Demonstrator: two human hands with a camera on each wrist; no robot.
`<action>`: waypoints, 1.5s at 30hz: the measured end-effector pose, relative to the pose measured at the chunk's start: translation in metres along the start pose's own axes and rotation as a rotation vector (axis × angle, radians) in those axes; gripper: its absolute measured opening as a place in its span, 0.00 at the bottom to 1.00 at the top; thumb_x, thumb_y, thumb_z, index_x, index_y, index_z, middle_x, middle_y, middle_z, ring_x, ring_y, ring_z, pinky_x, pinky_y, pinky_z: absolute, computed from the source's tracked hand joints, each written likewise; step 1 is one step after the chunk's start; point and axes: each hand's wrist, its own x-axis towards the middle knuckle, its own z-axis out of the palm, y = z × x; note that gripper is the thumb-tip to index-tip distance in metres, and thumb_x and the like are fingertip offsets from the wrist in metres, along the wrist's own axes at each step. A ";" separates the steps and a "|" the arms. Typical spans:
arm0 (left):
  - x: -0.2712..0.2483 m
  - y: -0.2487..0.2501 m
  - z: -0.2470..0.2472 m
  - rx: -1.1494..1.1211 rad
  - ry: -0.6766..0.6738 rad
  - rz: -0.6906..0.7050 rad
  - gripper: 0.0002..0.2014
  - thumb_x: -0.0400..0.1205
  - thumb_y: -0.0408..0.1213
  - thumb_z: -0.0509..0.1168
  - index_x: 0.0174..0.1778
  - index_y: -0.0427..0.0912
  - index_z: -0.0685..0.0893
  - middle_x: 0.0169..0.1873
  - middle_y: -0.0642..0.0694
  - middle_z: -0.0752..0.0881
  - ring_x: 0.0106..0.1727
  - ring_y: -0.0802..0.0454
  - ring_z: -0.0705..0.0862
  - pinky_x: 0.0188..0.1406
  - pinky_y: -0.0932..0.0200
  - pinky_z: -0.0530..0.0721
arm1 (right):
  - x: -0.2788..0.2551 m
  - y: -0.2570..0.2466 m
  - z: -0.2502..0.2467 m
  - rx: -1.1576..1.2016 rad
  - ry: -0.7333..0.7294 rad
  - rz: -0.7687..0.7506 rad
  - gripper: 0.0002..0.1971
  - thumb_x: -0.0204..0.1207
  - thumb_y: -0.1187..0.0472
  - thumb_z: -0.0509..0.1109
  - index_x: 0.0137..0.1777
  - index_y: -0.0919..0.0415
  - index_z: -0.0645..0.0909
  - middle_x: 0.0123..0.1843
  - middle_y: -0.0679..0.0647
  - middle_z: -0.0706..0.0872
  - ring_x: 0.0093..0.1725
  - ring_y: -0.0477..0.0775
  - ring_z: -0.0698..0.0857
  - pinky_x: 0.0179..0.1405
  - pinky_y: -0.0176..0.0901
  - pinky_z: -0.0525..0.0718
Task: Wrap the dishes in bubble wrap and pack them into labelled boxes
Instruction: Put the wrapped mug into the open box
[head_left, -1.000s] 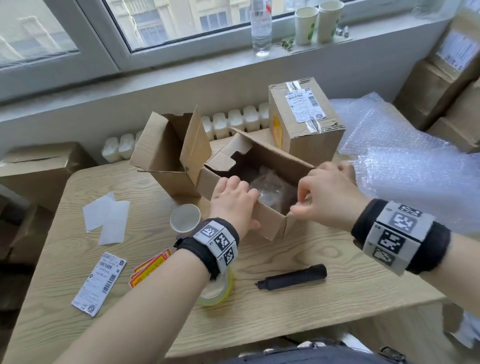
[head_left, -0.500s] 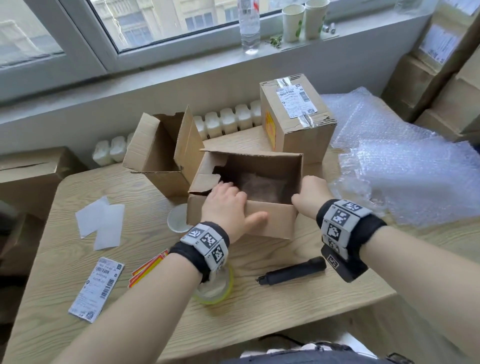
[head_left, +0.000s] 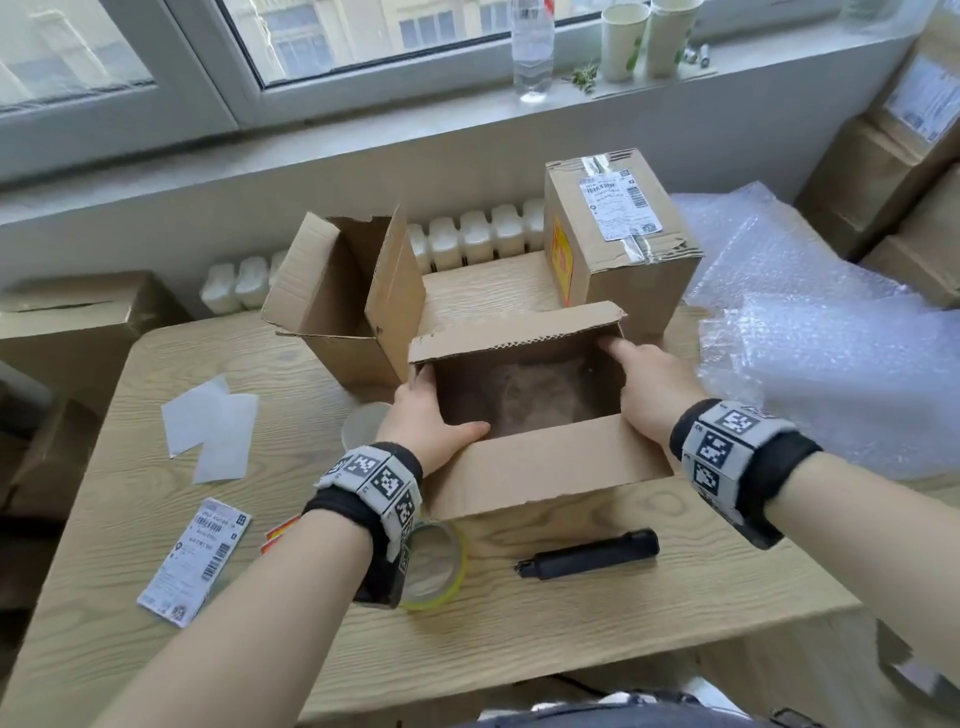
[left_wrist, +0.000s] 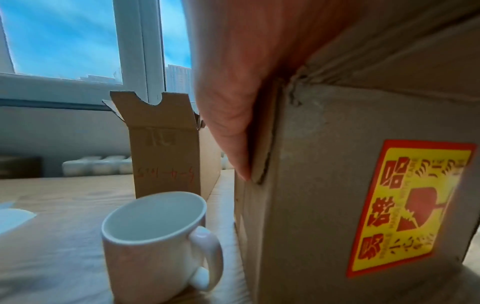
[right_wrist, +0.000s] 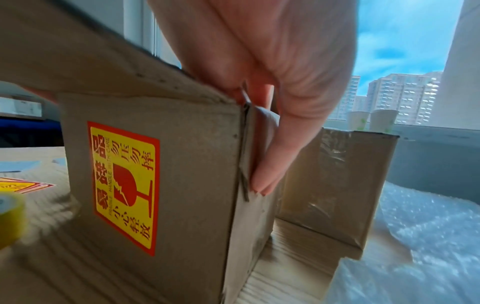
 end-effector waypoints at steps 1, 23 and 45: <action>0.001 -0.001 0.000 -0.020 0.000 0.003 0.44 0.69 0.56 0.75 0.78 0.48 0.63 0.70 0.41 0.73 0.73 0.44 0.71 0.70 0.51 0.72 | 0.004 0.001 0.000 -0.015 0.003 -0.016 0.33 0.76 0.72 0.55 0.79 0.47 0.58 0.67 0.61 0.72 0.62 0.67 0.78 0.61 0.54 0.79; -0.007 -0.007 0.002 0.211 -0.068 0.070 0.66 0.63 0.49 0.82 0.83 0.48 0.36 0.83 0.43 0.48 0.77 0.44 0.66 0.67 0.58 0.71 | 0.051 -0.007 -0.030 -0.238 -0.160 -0.161 0.53 0.69 0.68 0.72 0.83 0.54 0.37 0.46 0.58 0.80 0.43 0.59 0.81 0.40 0.47 0.82; -0.017 0.002 0.002 0.210 -0.029 -0.010 0.66 0.64 0.50 0.81 0.83 0.43 0.36 0.82 0.42 0.46 0.79 0.47 0.62 0.71 0.58 0.68 | 0.067 -0.038 -0.014 -0.397 -0.081 -0.148 0.08 0.84 0.61 0.52 0.52 0.51 0.72 0.46 0.52 0.81 0.61 0.61 0.72 0.60 0.56 0.61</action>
